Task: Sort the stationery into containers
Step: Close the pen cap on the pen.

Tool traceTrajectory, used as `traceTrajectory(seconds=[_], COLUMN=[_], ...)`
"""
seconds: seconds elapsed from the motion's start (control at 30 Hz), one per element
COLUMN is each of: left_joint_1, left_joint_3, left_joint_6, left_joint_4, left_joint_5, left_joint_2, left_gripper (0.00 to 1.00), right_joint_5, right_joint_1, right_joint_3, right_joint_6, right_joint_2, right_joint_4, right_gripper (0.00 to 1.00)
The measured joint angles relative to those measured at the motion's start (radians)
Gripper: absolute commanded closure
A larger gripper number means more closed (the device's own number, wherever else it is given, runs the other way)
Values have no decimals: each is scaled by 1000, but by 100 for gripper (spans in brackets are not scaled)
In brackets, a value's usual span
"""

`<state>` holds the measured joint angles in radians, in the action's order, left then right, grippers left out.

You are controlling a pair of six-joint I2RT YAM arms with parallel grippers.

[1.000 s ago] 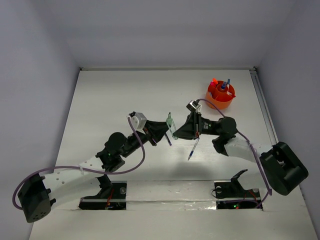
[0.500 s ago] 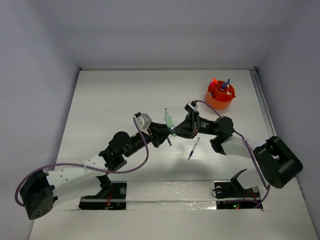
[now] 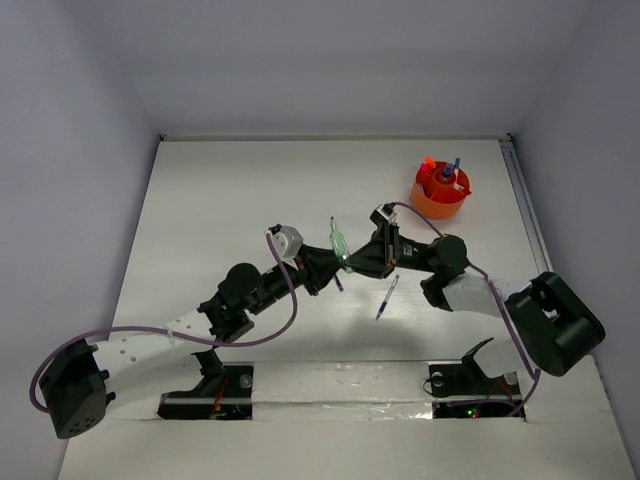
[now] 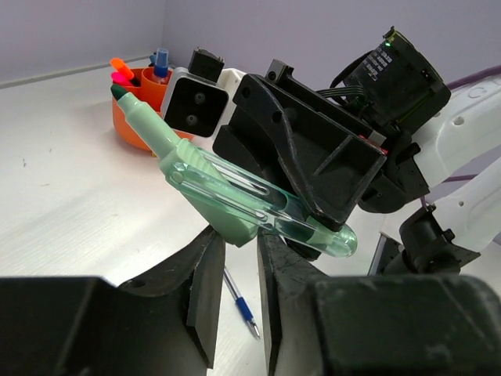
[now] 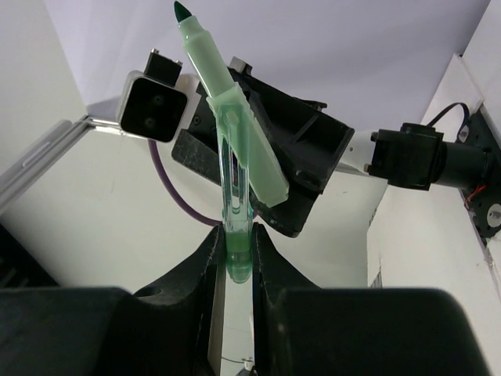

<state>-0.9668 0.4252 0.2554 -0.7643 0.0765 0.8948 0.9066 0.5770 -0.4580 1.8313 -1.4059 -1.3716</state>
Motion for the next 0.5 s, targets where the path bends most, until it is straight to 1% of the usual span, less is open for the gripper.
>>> traceTrajectory(seconds=[0.03,0.07,0.1,0.13,0.17,0.3,0.5], left_joint_1=[0,0,0,1,2,2,0], left_joint_3=[0,0,0,-1,-1,-2,-2], left_joint_6=[2,3,2,5,3,9,11], left_joint_4=[2,3,8,10,11,8,-16], left_joint_5=[-1,-4,-10,-14,-23,-24,-15], left_joint_2=[0,0,0,0,0,0,0], left_gripper=[73,61,56,47,44,42,47], right_joint_5=[0,0,-2,1,2,7,8], right_joint_1=[0,0,0,-1,-1,-2,0], right_joint_3=[0,0,0,0,1,1,2], right_joint_6=[3,6,10,10,14,8,-13], right_joint_2=[0,1,3,8,13,37,58], right_joint_4=[0,-1,-2,-4,-5,-5,-2], right_gripper=[100,100,100,100,100,100,100])
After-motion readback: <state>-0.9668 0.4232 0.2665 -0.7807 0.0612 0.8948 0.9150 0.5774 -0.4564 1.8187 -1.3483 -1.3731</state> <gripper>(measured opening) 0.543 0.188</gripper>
